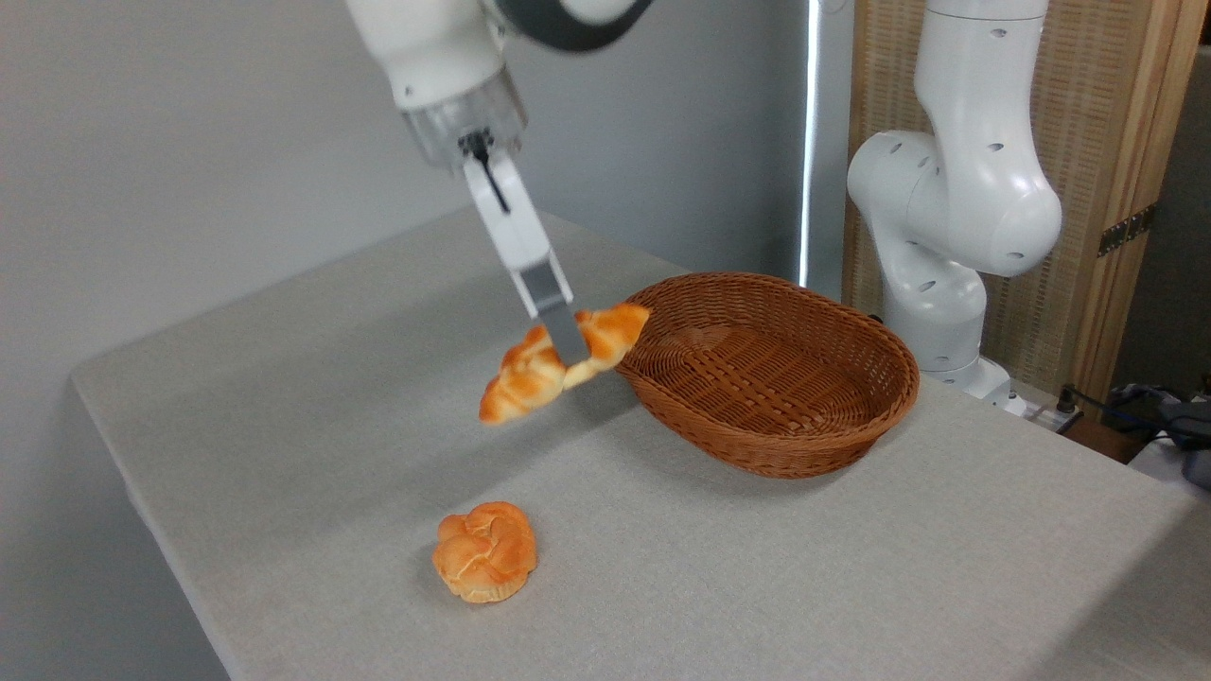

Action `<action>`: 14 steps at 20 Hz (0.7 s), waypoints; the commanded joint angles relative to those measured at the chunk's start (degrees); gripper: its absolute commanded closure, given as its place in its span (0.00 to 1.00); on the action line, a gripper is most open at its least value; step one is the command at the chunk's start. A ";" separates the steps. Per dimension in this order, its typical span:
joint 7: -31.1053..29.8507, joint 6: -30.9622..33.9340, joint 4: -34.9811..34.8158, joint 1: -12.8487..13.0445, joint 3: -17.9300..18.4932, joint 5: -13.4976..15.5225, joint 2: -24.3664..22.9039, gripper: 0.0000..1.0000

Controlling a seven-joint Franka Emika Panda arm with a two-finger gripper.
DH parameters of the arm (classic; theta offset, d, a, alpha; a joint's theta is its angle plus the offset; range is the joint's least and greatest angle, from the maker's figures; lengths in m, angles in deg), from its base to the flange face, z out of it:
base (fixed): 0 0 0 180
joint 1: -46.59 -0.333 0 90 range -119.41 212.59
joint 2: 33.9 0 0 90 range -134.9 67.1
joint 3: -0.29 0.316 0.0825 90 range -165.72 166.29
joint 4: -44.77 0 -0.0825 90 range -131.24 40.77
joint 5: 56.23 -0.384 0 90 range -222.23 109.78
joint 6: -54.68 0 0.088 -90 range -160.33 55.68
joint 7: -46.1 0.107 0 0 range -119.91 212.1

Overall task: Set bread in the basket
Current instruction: 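Lift the braided loaf and carry it over the wicker basket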

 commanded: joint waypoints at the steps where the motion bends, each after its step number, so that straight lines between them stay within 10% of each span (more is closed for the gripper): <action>1: -0.95 2.04 0.18 0.68 2.08 1.79 -2.82 0.64; 14: -1.39 0.81 -23.98 6.13 3.22 1.88 -24.26 0.62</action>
